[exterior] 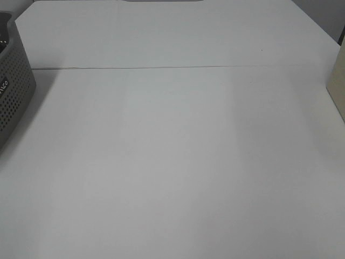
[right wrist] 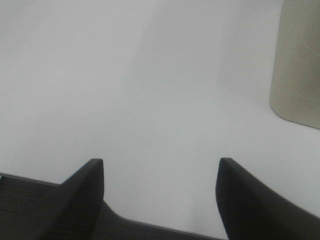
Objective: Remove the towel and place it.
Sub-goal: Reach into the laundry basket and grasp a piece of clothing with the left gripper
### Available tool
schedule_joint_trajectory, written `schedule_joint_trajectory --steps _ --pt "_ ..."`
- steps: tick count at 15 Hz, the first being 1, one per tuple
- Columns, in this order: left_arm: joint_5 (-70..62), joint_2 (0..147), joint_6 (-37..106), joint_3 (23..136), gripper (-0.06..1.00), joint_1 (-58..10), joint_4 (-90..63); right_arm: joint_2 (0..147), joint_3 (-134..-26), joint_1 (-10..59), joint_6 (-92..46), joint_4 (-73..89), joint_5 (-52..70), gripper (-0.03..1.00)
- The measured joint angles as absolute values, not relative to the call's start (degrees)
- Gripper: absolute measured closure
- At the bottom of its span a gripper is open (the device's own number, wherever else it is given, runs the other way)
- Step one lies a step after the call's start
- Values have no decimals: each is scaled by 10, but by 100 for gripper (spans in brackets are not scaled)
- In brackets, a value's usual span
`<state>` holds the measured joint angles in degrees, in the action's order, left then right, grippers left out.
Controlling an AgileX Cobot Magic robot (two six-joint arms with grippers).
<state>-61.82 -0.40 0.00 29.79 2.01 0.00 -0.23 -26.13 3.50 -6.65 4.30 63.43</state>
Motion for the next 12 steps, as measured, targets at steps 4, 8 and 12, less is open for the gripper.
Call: schedule_joint_trajectory --steps 4,8,12 --pt "-618 -4 0 298 -5 20 -3 -2 -261 35 -66 43 634 32" --pt "-618 -4 0 298 -5 20 0 -2 -261 35 -66 43 634 32" --pt "-618 -4 0 298 -5 20 -3 -2 -261 35 -66 43 634 32"
